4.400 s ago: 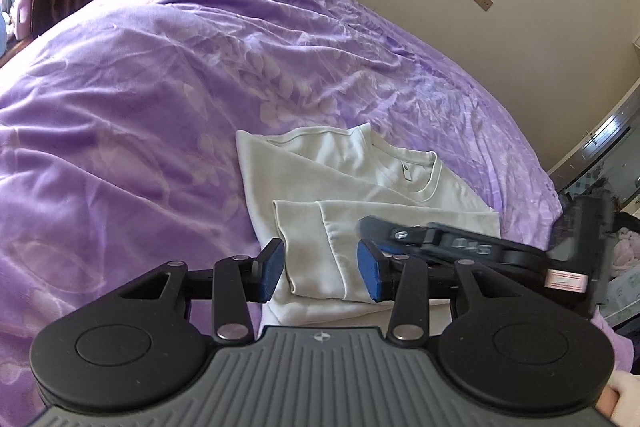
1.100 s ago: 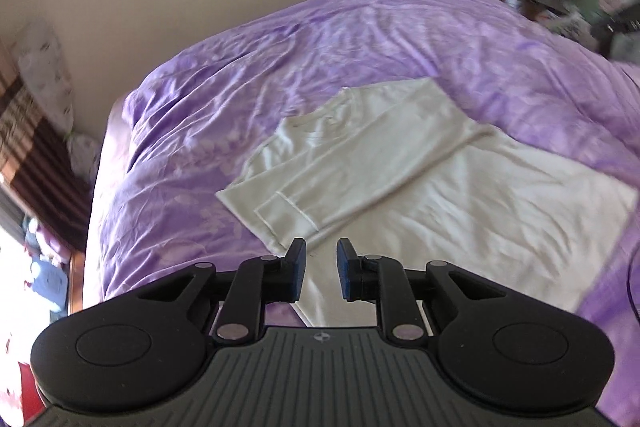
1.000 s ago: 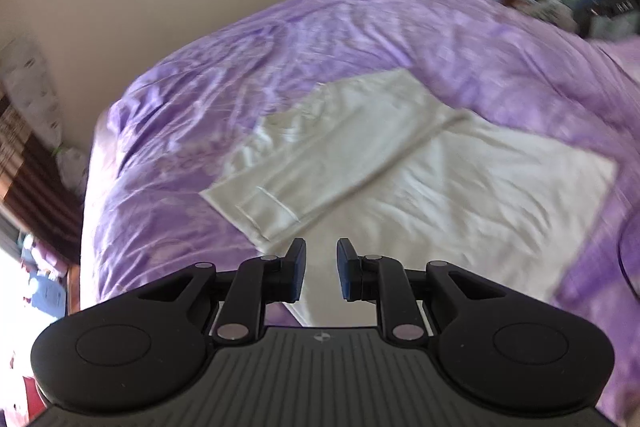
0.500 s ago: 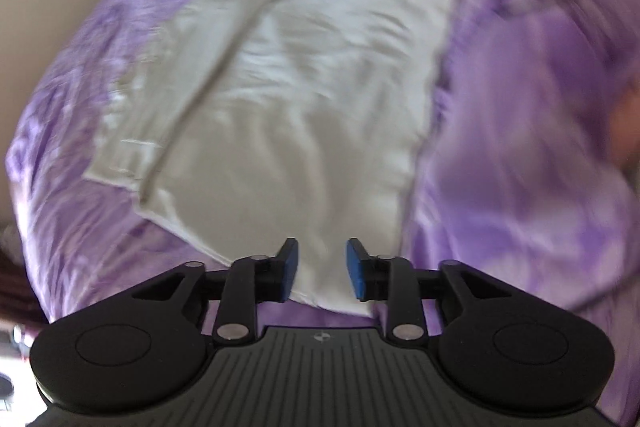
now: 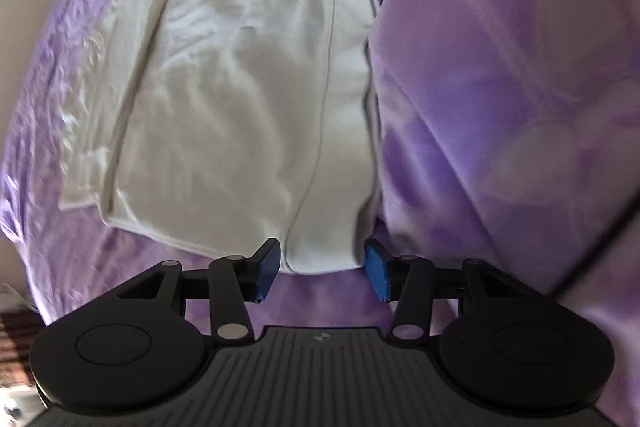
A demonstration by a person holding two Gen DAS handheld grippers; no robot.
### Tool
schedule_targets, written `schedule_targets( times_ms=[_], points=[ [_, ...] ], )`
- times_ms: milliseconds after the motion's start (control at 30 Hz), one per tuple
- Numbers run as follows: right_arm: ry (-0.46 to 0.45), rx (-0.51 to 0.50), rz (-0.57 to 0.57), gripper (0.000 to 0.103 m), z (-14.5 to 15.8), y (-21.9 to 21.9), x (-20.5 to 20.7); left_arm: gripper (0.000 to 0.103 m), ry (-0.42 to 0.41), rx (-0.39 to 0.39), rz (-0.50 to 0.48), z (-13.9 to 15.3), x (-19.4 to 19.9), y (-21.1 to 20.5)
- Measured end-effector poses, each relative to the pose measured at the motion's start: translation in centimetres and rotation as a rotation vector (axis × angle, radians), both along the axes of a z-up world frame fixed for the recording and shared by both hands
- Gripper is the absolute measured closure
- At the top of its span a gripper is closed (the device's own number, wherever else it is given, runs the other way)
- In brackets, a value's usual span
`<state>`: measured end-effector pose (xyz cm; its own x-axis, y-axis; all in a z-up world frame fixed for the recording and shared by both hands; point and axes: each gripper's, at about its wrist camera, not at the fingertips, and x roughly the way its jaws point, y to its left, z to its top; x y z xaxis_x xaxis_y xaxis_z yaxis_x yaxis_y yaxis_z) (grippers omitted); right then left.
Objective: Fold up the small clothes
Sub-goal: 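Move both tools to the hem of the folded sweatshirt, then close the left tool on the hem while the right tool grasps it too, then lift the hem with both tools and fold it over toward the collar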
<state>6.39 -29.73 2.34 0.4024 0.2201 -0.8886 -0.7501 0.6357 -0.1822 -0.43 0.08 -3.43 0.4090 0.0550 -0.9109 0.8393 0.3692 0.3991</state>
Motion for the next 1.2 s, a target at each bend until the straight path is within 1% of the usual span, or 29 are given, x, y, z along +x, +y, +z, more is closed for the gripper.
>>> schedule_targets(
  times_ms=[67, 100, 133, 167, 233, 267, 300, 333, 367, 400, 467, 533, 633, 700, 800, 833, 867, 900, 933, 1000, 1033, 1133, 1200],
  points=[
    [0.007, -0.021, 0.037, 0.053, -0.1, -0.1, -0.2, 0.047, -0.039, 0.002, -0.033, -0.2, -0.4, -0.3],
    [0.008, -0.034, 0.06, 0.052, 0.0, -0.1, -0.4, 0.055, -0.053, 0.007, -0.055, -0.3, -0.7, -0.5],
    [0.005, -0.048, 0.083, 0.05, 0.1, -0.2, -0.6, 0.06, -0.06, 0.003, -0.074, -0.3, -1.1, -0.7],
    [0.003, -0.06, 0.107, 0.049, 0.2, -0.2, -0.8, 0.07, -0.061, -0.005, -0.083, -0.3, -1.2, -0.8],
    [-0.005, -0.088, 0.156, 0.049, 0.3, -0.1, -1.2, 0.081, -0.068, -0.035, -0.087, 0.0, -1.4, -0.9],
    [-0.014, -0.108, 0.181, 0.048, 0.3, 0.0, -1.3, 0.084, -0.072, -0.05, -0.078, 0.1, -1.3, -0.7],
    [-0.025, -0.127, 0.2, 0.048, 0.2, 0.1, -1.4, 0.091, -0.076, -0.072, -0.057, 0.4, -1.2, -0.6],
    [-0.042, -0.148, 0.212, 0.048, 0.1, 0.3, -1.5, 0.092, -0.078, -0.097, -0.034, 0.9, -1.1, -0.3],
    [-0.059, -0.174, 0.23, 0.049, 0.0, 0.4, -1.6, 0.096, -0.082, -0.121, -0.014, 1.4, -0.7, -0.2],
    [-0.076, -0.2, 0.257, 0.049, -0.2, 0.5, -1.7, 0.098, -0.096, -0.151, 0.014, 2.0, -0.5, 0.0],
    [-0.114, -0.266, 0.33, 0.049, -0.6, 0.7, -2.3, 0.099, -0.126, -0.204, 0.072, 3.2, 0.1, 0.5],
    [-0.15, -0.333, 0.41, 0.05, -1.3, 0.9, -3.0, 0.1, -0.173, -0.274, 0.137, 4.5, 0.8, 1.2],
    [-0.201, -0.4, 0.474, 0.051, -2.3, 1.3, -3.5, 0.1, -0.229, -0.356, 0.24, 6.1, 1.7, 2.3],
    [-0.244, -0.434, 0.502, 0.055, -3.0, 1.4, -3.6, 0.1, -0.254, -0.402, 0.299, 6.9, 2.3, 3.0],
    [-0.287, -0.485, 0.525, 0.062, -3.9, 1.3, -3.7, 0.1, -0.278, -0.438, 0.35, 7.9, 3.0, 3.5],
    [-0.285, -0.495, 0.527, 0.068, -3.9, 1.2, -3.7, 0.1, -0.285, -0.447, 0.356, 8.2, 3.0, 3.8],
    [-0.289, -0.515, 0.535, 0.072, -3.9, 1.2, -3.8, 0.1, -0.287, -0.454, 0.366, 8.4, 3.0, 4.0],
    [-0.305, -0.54, 0.549, 0.075, -4.0, 1.2, -3.9, 0.1, -0.29, -0.463, 0.381, 8.6, 3.0, 4.3],
    [-0.322, -0.567, 0.56, 0.08, -4.1, 1.2, -4.1, 0.1, -0.292, -0.469, 0.391, 8.7, 3.0, 4.4],
    [-0.343, -0.592, 0.555, 0.092, -4.1, 1.0, -4.1, 0.1, -0.297, -0.471, 0.393, 8.8, 3.1, 4.7],
    [-0.356, -0.583, 0.541, 0.103, -3.9, 1.0, -4.0, 0.1, -0.304, -0.473, 0.397, 8.9, 3.0, 4.8],
    [-0.45, -0.558, 0.464, 0.103, -2.7, 1.1, -3.8, 0.1, -0.338, -0.486, 0.411, 9.9, 2.7, 5.0],
    [-0.505, -0.51, 0.379, 0.103, -0.8, 1.1, -3.2, 0.1, -0.39, -0.492, 0.417, 11.1, 2.7, 5.1]
  ],
)
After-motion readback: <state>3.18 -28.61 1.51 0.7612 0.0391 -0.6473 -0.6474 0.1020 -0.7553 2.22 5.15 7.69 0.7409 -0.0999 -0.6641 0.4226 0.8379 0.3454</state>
